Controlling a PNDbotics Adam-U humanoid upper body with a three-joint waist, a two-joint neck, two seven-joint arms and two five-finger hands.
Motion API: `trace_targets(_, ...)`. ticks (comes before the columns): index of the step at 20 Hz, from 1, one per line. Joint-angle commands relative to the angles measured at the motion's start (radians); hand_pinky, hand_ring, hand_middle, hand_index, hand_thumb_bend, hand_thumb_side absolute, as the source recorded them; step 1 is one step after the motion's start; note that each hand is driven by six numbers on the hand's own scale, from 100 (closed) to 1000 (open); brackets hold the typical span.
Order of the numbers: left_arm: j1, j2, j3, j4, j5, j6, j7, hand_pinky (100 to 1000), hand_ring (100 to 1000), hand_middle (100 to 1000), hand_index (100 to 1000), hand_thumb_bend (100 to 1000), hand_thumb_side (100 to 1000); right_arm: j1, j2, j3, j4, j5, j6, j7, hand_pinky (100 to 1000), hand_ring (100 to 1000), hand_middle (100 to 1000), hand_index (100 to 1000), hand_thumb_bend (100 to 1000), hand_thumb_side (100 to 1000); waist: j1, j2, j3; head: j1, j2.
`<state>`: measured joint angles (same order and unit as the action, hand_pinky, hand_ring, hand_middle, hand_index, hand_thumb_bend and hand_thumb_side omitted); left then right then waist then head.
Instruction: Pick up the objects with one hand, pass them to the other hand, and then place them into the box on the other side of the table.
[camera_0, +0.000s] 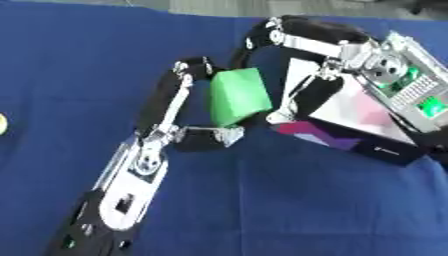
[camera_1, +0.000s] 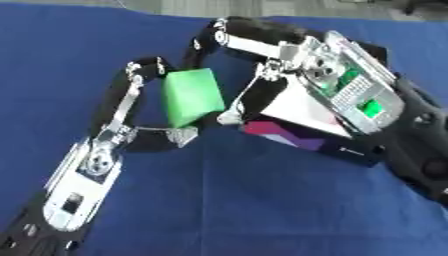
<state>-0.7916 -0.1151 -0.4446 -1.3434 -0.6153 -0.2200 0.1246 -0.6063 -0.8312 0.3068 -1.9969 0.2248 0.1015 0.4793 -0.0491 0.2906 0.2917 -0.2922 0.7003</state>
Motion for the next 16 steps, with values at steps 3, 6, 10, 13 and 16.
trace_targets(3,-0.019,-0.018,-0.006,-0.055,0.005,-0.013,0.014,705,581,509,522,100,227,-0.004,-0.021,-0.006,-0.003,-0.029,0.014,-0.006,808,676,358,696,335,100,-0.006,-0.003,-0.002,-0.002,-0.007)
trace_targets(6,-0.019,-0.018,-0.007,-0.054,0.006,-0.014,0.017,704,572,509,526,100,226,-0.006,-0.02,-0.007,-0.003,-0.045,0.015,-0.013,806,660,318,672,306,100,-0.006,-0.003,-0.004,-0.002,-0.006)
trace_targets(10,-0.02,-0.018,-0.009,-0.051,0.011,-0.015,0.024,704,570,508,537,100,219,-0.008,-0.022,-0.007,-0.003,-0.061,0.009,-0.02,805,649,295,645,303,100,-0.004,-0.005,-0.007,0.001,-0.009)
trace_targets(13,-0.02,-0.017,-0.009,-0.05,0.014,-0.016,0.029,704,569,505,538,105,218,-0.009,-0.025,-0.008,-0.003,-0.067,0.006,-0.023,802,639,268,628,313,100,-0.002,-0.006,-0.008,0.005,-0.012)
trace_targets(16,-0.02,-0.016,-0.011,-0.049,0.016,-0.017,0.032,707,571,510,554,242,213,-0.009,-0.028,-0.01,-0.003,-0.077,0.007,-0.03,803,638,260,625,317,100,0.001,-0.007,-0.008,0.01,-0.015)
